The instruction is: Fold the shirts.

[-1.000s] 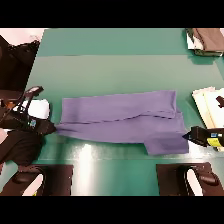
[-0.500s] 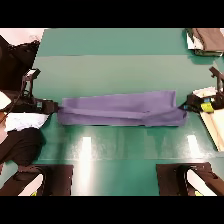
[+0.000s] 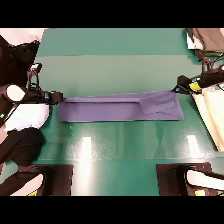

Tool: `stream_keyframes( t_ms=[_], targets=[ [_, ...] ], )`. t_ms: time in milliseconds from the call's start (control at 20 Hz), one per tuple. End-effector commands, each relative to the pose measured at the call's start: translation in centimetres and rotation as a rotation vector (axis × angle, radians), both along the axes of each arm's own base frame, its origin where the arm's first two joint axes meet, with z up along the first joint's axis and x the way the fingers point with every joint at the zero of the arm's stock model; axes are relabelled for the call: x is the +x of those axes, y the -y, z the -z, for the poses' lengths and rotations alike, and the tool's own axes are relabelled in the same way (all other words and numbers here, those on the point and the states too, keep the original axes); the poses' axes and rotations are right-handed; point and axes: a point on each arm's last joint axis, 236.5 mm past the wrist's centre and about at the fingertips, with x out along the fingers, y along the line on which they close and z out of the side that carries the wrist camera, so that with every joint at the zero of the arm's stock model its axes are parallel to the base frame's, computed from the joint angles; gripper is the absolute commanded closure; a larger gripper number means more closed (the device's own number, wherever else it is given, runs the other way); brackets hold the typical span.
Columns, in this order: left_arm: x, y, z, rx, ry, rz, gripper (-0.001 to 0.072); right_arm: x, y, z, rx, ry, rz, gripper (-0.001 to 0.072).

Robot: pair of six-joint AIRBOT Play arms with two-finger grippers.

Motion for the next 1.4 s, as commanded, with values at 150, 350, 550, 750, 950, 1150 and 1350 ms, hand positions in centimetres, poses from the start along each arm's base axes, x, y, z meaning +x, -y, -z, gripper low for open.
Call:
stream_keyframes(
  t_ms=[150, 350, 550, 750, 950, 1150, 1350],
  targets=[
    [2.3, -0.5, 2.9, 0.011, -0.018, -0.027, 0.0683, 2.7, 0.6, 3.5, 0.005, -0.040, 0.019, 0.0686],
    [2.8, -0.5, 2.6, 0.015, -0.001, -0.029, 0.0115, 4.2, 1.2, 2.7, -0.001, 0.017, 0.037, 0.0009],
    [2.1, -0.7, 0.9, 0.060, -0.046, 0.030, 0.0178, 1.5, 2.1, 0.6, -0.013, 0.010, -0.081, 0.0010],
    [1.7, 3.1, -1.2, 0.020, -0.026, 0.186, 0.0683, -2.1, 5.2, 2.1, -0.003, -0.016, -0.031, 0.0010],
    [-0.1, 10.7, -1.8, 0.015, -0.004, 0.382, 0.0684, -3.5, 6.2, 3.3, 0.135, 0.020, 0.042, 0.0010],
    [-2.6, 19.9, -2.1, 0.010, 0.028, 0.597, 0.0684, -4.2, 7.5, 5.7, 0.166, 0.000, 0.057, 0.0010],
    [-3.7, 26.6, -1.0, 0.006, 0.017, 0.725, 0.0684, -4.0, 6.0, 7.8, 0.261, -0.036, 0.015, 0.0010]
  ],
)
